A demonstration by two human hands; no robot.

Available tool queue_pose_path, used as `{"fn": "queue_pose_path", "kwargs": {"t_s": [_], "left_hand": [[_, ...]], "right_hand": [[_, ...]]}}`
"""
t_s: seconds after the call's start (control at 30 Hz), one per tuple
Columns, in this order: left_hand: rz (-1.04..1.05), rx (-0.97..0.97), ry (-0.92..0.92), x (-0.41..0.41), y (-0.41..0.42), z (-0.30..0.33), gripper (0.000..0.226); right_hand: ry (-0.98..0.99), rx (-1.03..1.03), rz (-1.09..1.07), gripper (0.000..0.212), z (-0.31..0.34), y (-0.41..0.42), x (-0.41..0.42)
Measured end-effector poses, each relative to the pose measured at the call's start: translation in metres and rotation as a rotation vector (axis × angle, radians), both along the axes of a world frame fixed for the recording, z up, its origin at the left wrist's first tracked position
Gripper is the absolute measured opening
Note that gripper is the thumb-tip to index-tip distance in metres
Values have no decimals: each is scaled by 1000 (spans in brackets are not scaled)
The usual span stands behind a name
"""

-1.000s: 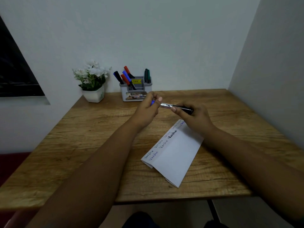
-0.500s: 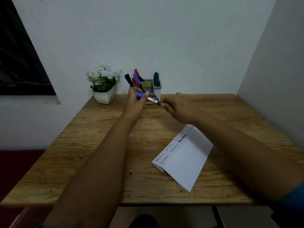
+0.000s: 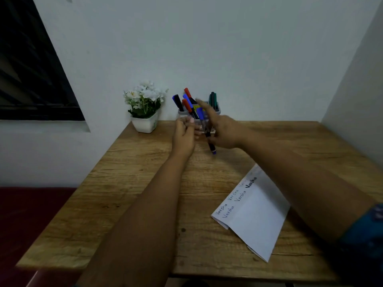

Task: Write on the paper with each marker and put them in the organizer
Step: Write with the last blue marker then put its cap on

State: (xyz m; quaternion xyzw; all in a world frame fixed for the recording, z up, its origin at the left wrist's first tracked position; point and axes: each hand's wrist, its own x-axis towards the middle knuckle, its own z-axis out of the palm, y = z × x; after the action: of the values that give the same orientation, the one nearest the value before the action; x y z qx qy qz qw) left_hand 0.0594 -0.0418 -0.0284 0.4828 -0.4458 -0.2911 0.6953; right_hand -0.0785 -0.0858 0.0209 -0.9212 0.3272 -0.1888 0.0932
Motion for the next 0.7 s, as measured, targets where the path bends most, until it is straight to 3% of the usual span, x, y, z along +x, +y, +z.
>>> {"fn": "queue_pose_path", "kwargs": {"t_s": [0.1, 0.33, 0.53, 0.7], "left_hand": [[69, 18, -78, 0, -3, -6, 11], [184, 2, -193, -4, -8, -19, 15], [185, 13, -203, -3, -10, -22, 18], [189, 1, -244, -4, -14, -27, 19]], "right_hand": [[-206, 1, -81, 108, 14, -25, -3], [-640, -72, -213, 63, 36, -75, 22], [-610, -187, -208, 58, 22, -103, 54], [-279, -276, -283, 62, 12, -126, 69]]}}
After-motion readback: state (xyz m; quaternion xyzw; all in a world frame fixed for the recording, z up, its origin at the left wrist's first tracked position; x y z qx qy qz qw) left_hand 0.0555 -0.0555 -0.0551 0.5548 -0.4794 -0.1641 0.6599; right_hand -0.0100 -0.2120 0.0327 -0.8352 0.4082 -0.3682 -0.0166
